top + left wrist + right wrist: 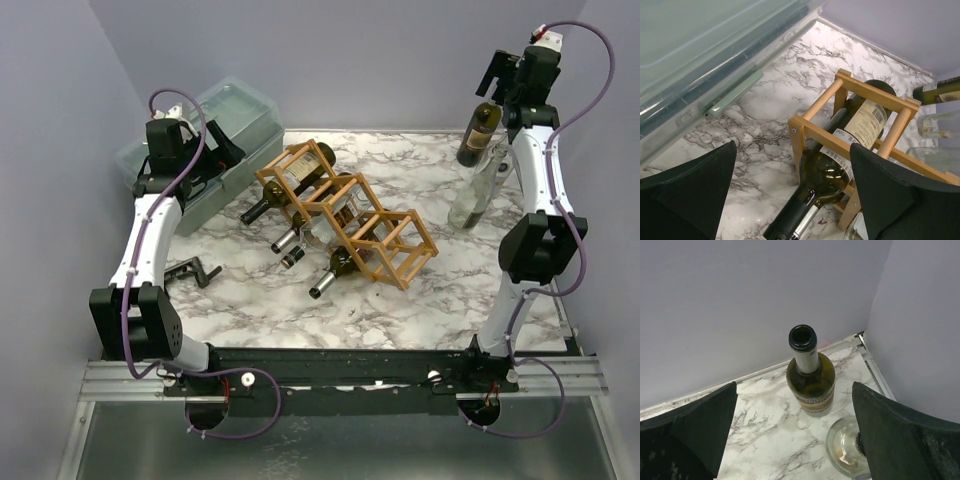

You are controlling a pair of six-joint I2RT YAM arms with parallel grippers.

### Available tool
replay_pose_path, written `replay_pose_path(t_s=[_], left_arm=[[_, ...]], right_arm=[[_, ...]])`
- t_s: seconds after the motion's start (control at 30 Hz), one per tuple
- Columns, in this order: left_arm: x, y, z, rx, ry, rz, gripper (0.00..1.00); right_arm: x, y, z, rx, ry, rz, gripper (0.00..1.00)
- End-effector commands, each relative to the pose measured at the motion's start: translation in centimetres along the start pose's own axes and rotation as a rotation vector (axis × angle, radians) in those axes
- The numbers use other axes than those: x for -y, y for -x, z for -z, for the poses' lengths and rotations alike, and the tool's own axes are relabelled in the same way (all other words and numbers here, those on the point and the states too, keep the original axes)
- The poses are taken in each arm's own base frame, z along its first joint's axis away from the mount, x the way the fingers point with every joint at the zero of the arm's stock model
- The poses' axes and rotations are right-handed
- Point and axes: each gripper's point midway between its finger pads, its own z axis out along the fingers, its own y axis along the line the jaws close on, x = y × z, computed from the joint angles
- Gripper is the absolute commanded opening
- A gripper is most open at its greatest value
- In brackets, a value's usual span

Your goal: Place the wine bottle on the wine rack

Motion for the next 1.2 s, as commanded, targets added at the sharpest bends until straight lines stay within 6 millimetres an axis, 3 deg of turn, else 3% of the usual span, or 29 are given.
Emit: replay_pose_path(t_s=[0.0, 0.47, 0.77, 0.87, 1.17], left_arm=[[0.7, 0.2, -0.3, -0.018, -0.04, -0.042, 0.96], [1.4, -0.2, -0.7, -0.057, -0.088, -0.067, 0.97], [0.9, -0.7, -1.3, -0.083, -0.079, -0.067, 0.97], [0.7, -0.7, -1.4, -0.087, -0.073, -0.071, 0.97], [0.2, -1.1, -1.9, -0.111, -0.062, -0.069, 0.97]], right_arm=[[0.0, 0.6, -1.7, 0.037, 0.021, 0.063, 0.99], [0.5, -0.5, -5.9, 0.058, -0.031, 0.096, 0.79], [1.2, -2.0, -8.3, 0.07, -0.073, 0.113, 0.78], [1.1, -2.5, -9.2, 0.079, -0.075, 0.116, 0.72], [1.5, -3.1, -11.0, 0.111, -0.105, 0.12, 0.68]])
